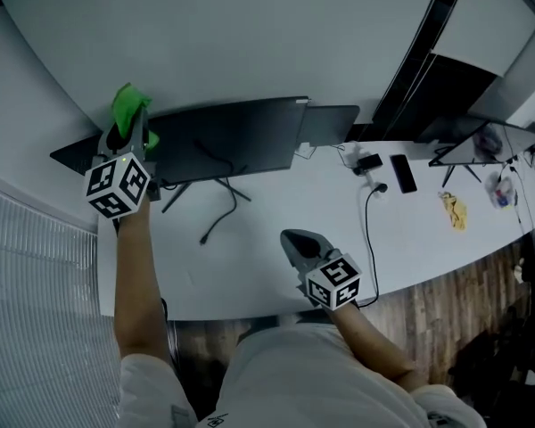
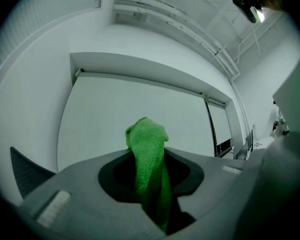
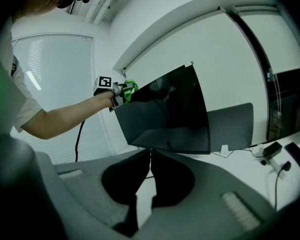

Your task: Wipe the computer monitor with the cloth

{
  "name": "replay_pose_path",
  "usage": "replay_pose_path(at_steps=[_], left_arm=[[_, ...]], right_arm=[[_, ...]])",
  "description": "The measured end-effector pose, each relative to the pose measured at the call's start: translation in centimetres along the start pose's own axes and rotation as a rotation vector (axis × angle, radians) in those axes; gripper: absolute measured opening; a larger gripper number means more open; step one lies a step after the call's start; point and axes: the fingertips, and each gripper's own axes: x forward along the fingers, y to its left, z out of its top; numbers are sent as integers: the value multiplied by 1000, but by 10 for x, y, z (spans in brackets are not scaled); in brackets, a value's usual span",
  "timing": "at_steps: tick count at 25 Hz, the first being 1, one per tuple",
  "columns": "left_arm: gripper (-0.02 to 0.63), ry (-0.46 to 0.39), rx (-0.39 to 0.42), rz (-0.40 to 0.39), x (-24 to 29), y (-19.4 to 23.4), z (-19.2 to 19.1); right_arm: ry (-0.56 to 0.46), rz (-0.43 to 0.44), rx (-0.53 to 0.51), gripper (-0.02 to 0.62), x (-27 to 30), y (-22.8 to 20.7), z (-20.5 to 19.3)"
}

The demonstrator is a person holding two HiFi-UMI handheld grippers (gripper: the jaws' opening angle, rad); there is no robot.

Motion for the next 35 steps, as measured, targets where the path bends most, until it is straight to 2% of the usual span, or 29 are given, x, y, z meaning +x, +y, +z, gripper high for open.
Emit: replay_pose_path(at_steps=[5, 14, 23, 35], left_arm=[[104, 18, 12, -71, 11, -50, -1], [104, 46, 68, -153, 34, -137, -5], [104, 46, 49, -199, 59, -207, -5], [104, 36, 46, -302, 80, -298, -3]], right_arm=[[-23, -21, 12, 3, -20, -18, 4], [-49, -56, 25, 3, -57, -54, 7], [-71, -117, 35, 3, -101, -99, 11], [-105, -199, 43, 3, -152, -145, 17]])
